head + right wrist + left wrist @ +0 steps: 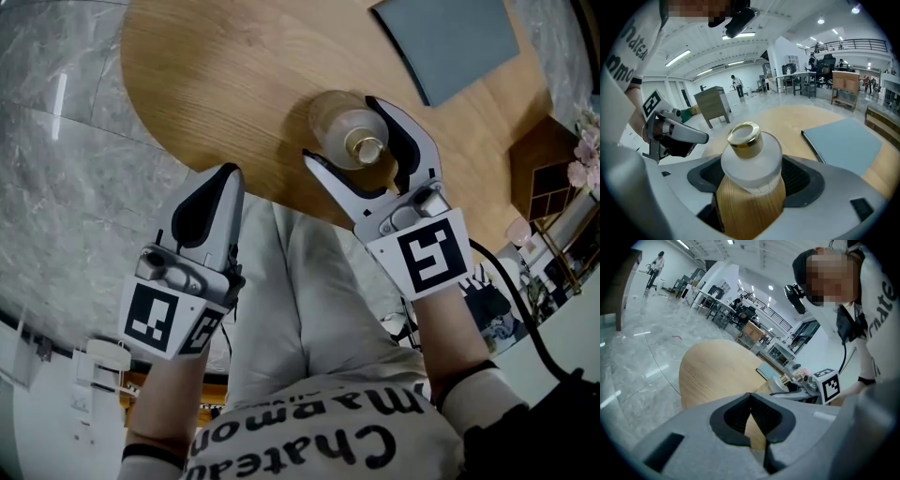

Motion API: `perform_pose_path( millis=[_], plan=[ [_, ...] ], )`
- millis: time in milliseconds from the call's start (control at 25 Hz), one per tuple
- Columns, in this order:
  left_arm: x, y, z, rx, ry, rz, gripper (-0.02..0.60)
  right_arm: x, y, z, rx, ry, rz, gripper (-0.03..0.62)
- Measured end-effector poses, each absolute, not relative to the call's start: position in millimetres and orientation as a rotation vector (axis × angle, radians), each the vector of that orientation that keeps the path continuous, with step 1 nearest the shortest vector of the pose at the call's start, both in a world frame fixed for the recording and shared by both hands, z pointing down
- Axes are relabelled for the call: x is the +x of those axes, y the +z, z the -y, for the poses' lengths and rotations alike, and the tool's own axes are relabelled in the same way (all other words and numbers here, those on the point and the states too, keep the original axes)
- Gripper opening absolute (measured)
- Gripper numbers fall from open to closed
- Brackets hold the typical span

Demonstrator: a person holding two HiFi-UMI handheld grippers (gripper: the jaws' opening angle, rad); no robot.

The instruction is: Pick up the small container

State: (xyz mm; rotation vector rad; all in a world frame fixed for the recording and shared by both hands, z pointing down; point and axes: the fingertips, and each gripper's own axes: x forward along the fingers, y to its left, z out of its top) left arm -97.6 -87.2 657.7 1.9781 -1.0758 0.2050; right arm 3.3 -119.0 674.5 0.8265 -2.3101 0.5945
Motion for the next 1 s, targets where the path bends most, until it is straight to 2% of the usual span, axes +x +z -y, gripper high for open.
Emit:
perform_pose_path(
  millis=[600,1000],
  plan=[
    [-100.1,658.7,66.6,1.939,0.142,1.076,0.015,-4.1,693.7,127.3,0.795,0.518,2.272,0.331],
    [-102.0,629.1,44.0,1.942,0.136,1.104,0.015,-6.3,695.7,122.9,0.831,0.505,2.244,0.33]
  ],
)
